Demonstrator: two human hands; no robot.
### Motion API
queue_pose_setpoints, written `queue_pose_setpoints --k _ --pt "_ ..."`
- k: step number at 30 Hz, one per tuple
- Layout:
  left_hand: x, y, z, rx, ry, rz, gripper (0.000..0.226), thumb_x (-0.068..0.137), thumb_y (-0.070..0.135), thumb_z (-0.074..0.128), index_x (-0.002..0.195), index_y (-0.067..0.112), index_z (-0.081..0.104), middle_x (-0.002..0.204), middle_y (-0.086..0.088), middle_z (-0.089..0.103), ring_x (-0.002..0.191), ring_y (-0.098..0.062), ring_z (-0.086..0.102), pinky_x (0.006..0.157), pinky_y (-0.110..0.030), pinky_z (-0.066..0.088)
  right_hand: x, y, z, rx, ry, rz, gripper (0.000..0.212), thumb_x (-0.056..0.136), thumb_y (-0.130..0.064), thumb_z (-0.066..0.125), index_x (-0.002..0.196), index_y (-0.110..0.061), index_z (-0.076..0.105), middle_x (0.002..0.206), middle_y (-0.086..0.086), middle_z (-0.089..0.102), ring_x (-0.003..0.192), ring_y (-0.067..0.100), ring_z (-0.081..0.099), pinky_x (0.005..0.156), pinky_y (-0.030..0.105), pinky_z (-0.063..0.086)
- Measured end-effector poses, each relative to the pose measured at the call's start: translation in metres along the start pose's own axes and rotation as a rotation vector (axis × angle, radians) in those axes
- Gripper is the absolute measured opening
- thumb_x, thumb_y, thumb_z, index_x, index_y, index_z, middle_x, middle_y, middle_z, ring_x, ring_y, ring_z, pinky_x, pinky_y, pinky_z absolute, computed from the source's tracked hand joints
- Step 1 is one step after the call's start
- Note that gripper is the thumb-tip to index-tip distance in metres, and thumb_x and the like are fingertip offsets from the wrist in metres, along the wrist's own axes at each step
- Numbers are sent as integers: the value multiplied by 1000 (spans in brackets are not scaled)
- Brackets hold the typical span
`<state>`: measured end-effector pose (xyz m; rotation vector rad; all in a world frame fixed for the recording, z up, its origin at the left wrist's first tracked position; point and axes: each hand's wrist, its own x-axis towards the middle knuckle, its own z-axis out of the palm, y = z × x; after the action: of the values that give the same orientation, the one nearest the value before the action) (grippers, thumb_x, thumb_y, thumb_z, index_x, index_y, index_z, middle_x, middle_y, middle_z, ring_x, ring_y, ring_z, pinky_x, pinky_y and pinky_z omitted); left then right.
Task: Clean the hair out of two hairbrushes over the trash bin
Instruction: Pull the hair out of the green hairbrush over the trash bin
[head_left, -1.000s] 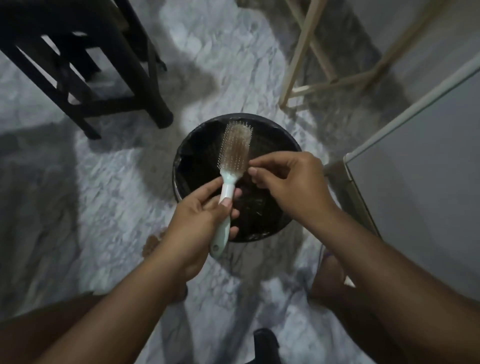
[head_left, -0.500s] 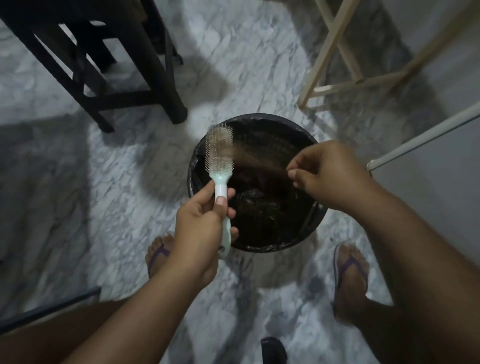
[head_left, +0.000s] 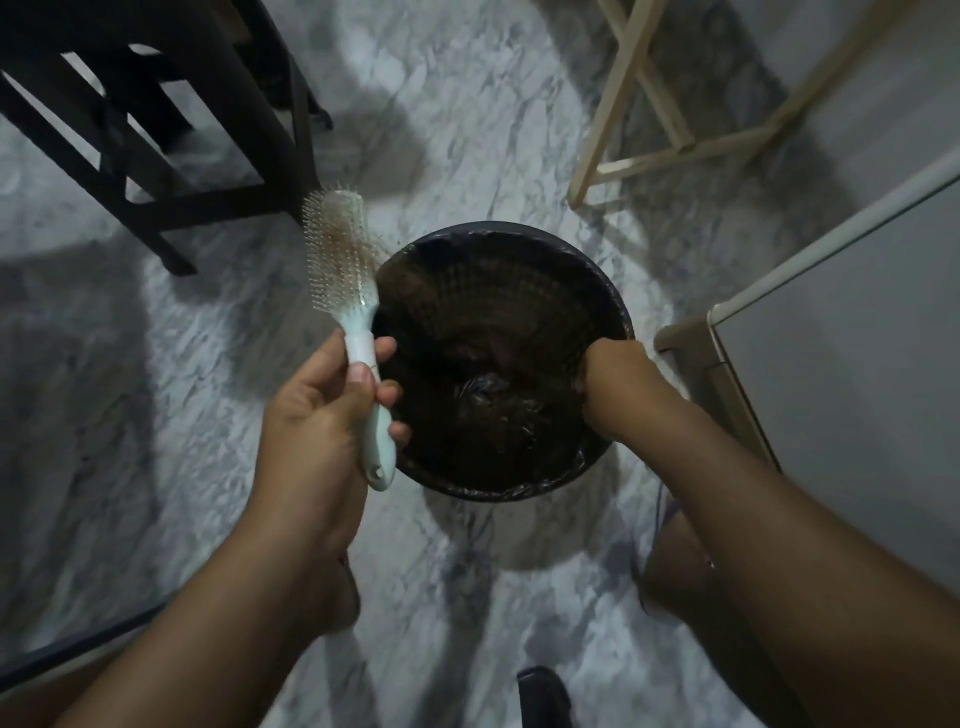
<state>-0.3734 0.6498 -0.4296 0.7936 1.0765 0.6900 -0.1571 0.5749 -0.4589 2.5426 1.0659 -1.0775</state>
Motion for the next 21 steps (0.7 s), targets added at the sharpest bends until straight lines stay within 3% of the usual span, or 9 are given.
queue_pose_setpoints --k 2,4,6,7,9,12,15,21 --pt "0 -2 -2 47 -15 -13 39 102 3 44 133 18 61 111 2 70 68 -8 52 50 -22 45 -1 -8 -1 58 -10 -75 35 91 -11 63 125 -3 62 126 20 61 109 36 63 93 38 54" --pt "-5 -10 -1 94 -31 -34 39 101 4 47 135 19 60 108 4 73 68 -9 52 50 -24 45 -6 -15 -3 185 5 -237 61 91 -16 65 147 -9 43 145 17 51 131 34 52 108 36 44" --pt "-12 -20 2 138 -63 -70 40 100 7 49 135 22 60 108 4 75 69 -10 52 52 -27 45 -16 -28 -4 499 39 -400 80 91 -18 69 157 -21 24 153 9 45 135 26 52 113 35 43" --pt "-15 -23 5 157 -85 -88 41 100 7 50 136 22 59 109 4 75 69 -11 52 53 -27 45 -19 -35 -4 705 28 -447 82 90 -17 71 157 -24 24 151 7 48 130 21 58 111 36 46" --pt "-19 -27 8 180 -125 -111 41 100 7 50 137 22 58 108 3 74 68 -11 51 54 -28 46 -20 -44 -2 961 13 -517 72 90 -9 72 152 -20 38 134 10 64 116 18 68 102 36 55" --pt "-20 -28 11 187 -110 -114 41 100 5 49 135 23 60 102 5 74 67 -11 51 53 -26 47 -20 -44 -2 953 96 -517 39 88 -10 75 127 -11 68 99 12 78 93 23 77 80 43 64" --pt "-21 -27 11 202 -80 -108 42 100 5 50 138 23 58 101 6 74 66 -10 51 52 -25 47 -18 -39 -4 945 249 -514 10 90 -15 73 97 -9 79 79 9 78 73 22 77 71 44 65" --pt "-25 -29 15 211 -40 -110 44 101 5 49 141 22 54 108 2 70 67 -10 50 52 -25 46 -22 -39 -7 760 715 -819 14 93 -15 69 90 -5 79 73 4 74 63 13 69 63 36 58"
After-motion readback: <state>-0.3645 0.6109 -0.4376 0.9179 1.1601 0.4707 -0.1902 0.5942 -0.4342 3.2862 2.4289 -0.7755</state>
